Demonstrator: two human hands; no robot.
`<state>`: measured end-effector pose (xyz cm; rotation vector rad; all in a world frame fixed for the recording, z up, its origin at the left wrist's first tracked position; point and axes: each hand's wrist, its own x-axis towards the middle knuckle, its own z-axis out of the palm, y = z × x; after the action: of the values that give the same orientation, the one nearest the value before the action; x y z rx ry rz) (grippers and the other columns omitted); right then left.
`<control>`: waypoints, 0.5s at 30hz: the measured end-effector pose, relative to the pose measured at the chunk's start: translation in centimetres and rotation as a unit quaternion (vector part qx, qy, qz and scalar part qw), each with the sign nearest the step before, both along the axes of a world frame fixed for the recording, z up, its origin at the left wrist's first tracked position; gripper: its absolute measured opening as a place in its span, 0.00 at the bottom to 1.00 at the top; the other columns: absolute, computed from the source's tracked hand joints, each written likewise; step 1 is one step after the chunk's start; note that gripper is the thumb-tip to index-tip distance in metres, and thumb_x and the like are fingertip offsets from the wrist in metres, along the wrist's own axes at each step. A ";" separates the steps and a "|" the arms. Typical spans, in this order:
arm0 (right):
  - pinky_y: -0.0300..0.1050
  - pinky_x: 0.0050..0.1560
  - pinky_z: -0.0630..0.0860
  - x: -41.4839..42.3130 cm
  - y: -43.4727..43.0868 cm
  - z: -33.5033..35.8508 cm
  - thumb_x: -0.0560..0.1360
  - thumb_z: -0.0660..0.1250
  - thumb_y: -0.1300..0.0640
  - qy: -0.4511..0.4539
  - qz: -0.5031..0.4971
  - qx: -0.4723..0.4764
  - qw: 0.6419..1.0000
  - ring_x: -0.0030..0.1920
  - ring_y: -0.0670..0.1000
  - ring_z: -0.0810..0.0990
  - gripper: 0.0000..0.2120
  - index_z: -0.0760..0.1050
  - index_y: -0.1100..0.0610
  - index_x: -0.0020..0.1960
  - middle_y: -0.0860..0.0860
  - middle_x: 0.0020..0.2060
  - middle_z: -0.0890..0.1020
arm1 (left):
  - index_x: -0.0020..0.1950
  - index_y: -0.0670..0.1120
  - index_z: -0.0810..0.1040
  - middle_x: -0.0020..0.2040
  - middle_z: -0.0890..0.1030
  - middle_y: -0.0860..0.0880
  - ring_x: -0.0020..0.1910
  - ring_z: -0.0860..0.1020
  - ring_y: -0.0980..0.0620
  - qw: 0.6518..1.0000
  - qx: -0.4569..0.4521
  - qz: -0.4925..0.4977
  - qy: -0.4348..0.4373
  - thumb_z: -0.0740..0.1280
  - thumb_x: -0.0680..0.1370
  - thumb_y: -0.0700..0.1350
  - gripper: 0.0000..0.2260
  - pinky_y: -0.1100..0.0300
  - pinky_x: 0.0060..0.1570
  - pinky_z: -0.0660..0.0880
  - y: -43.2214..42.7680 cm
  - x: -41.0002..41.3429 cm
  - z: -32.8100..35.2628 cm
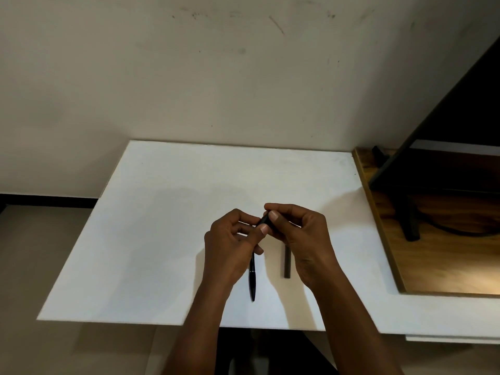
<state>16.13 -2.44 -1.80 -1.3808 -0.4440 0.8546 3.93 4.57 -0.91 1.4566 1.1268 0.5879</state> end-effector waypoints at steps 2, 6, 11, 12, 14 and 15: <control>0.47 0.51 0.84 -0.2 0.1 -0.1 0.76 0.71 0.65 -0.008 -0.014 -0.001 1.000 0.44 0.56 0.88 0.07 0.84 0.59 0.53 0.60 0.42 0.87 | 0.45 0.48 0.83 0.34 0.86 0.50 0.28 0.83 0.55 1.000 -0.002 0.005 -0.003 0.77 0.72 0.48 0.06 0.70 0.26 0.71 0.0 0.1 -0.1; 0.48 0.51 0.83 -0.1 0.0 0.1 0.75 0.72 0.65 0.011 -0.009 0.010 1.000 0.44 0.56 0.88 0.05 0.84 0.62 0.51 0.59 0.42 0.88 | 0.45 0.48 0.83 0.34 0.86 0.51 0.29 0.84 0.55 1.000 -0.003 0.010 -0.013 0.76 0.73 0.47 0.05 0.70 0.27 0.71 -0.1 0.0 -0.3; 0.46 0.49 0.83 0.0 -0.2 0.1 0.75 0.72 0.67 -0.002 -0.002 0.004 1.000 0.44 0.56 0.88 0.04 0.84 0.63 0.49 0.59 0.41 0.88 | 0.44 0.48 0.83 0.34 0.86 0.52 0.29 0.84 0.55 1.000 -0.008 0.018 -0.016 0.77 0.73 0.47 0.05 0.65 0.32 0.72 -0.5 0.2 -0.3; 0.46 0.49 0.83 0.0 -0.2 0.2 0.75 0.72 0.67 -0.006 -0.002 0.003 1.000 0.44 0.57 0.88 0.04 0.84 0.63 0.49 0.59 0.41 0.88 | 0.44 0.48 0.83 0.34 0.86 0.52 0.29 0.84 0.55 1.000 -0.009 0.019 -0.017 0.77 0.73 0.47 0.05 0.64 0.33 0.72 -0.5 0.2 -0.4; 0.46 0.49 0.83 0.0 -0.2 0.1 0.75 0.72 0.67 -0.009 -0.004 0.002 1.000 0.45 0.57 0.88 0.04 0.84 0.64 0.49 0.59 0.41 0.88 | 0.44 0.48 0.83 0.34 0.86 0.51 0.29 0.84 0.55 1.000 -0.011 0.020 -0.018 0.77 0.73 0.47 0.05 0.63 0.33 0.72 -0.6 0.2 -0.5; 0.46 0.50 0.83 -0.1 -0.2 0.1 0.75 0.72 0.67 -0.007 -0.004 0.001 1.000 0.45 0.57 0.88 0.04 0.84 0.64 0.50 0.60 0.41 0.88 | 0.45 0.48 0.83 0.34 0.86 0.51 0.29 0.84 0.54 1.000 -0.013 0.020 -0.018 0.77 0.73 0.47 0.05 0.63 0.33 0.73 -0.6 0.1 -0.5</control>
<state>16.06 -2.67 -1.66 -1.3864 -0.4490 0.8378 4.08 3.97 -1.37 1.3990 1.1345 0.6238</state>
